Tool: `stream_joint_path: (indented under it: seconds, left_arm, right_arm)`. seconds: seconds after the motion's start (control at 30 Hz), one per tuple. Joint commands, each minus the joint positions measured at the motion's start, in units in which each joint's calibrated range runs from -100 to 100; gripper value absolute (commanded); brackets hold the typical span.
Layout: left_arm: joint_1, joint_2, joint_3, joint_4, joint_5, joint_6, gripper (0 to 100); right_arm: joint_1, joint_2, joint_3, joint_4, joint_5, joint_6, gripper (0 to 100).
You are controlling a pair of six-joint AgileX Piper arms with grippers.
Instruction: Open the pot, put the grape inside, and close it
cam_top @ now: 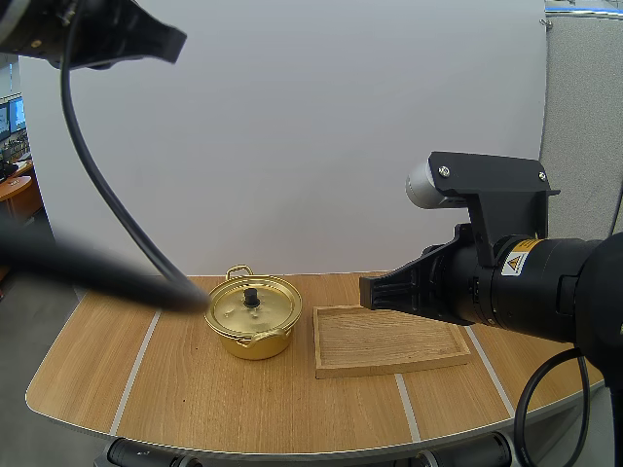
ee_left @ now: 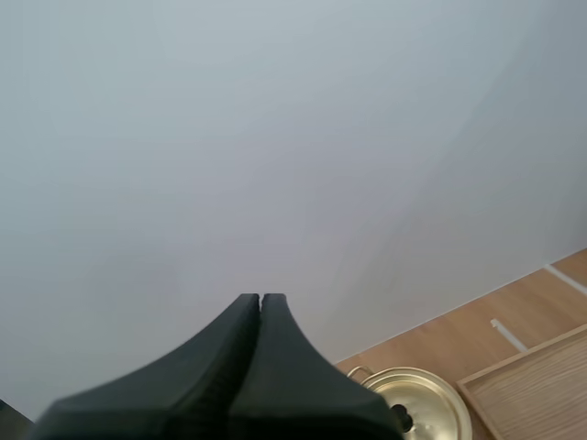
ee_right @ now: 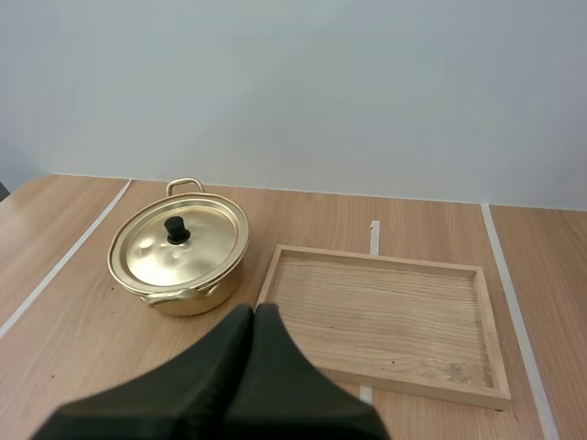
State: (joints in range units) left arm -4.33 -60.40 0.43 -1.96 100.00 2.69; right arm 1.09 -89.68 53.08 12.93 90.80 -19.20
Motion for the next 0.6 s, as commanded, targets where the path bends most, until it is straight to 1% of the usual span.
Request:
stream_joint_path:
  seconds: [0.0,0.13,0.2,0.33,0.4,0.47,0.57]
  left_arm:
    - [-0.19,-2.3,-0.3,-2.3,0.0,-5.6,1]
    - [-0.19,-5.6,0.5,-1.1,0.0,-12.3,1]
    - [-0.19,-7.9,2.7,-0.4,0.0,-14.3,1]
    - [-0.19,-14.0,9.8,-0.3,0.0,-14.3,1]
    - [-0.19,-17.8,15.0,-0.2,-0.6,-14.3,1]
    - [-0.19,-21.3,20.3,0.1,-7.5,-14.3,1]
    - [-0.19,-25.9,26.5,0.8,-17.8,-14.5,1]
  right_arm:
    - [0.1,-0.4,0.3,1.1,-0.5,0.2,0]
    - [0.1,-0.4,0.3,1.6,-0.5,0.2,0]
    - [0.1,-0.4,0.3,2.0,-0.5,0.2,0]
    - [0.1,-0.4,0.3,2.1,-0.5,0.2,0]
    - [0.1,-0.4,0.3,2.6,-0.5,0.2,0]
    - [0.1,-0.4,0.3,2.6,-0.5,0.2,0]
    - [0.1,-0.4,0.3,2.7,-3.4,0.2,0]
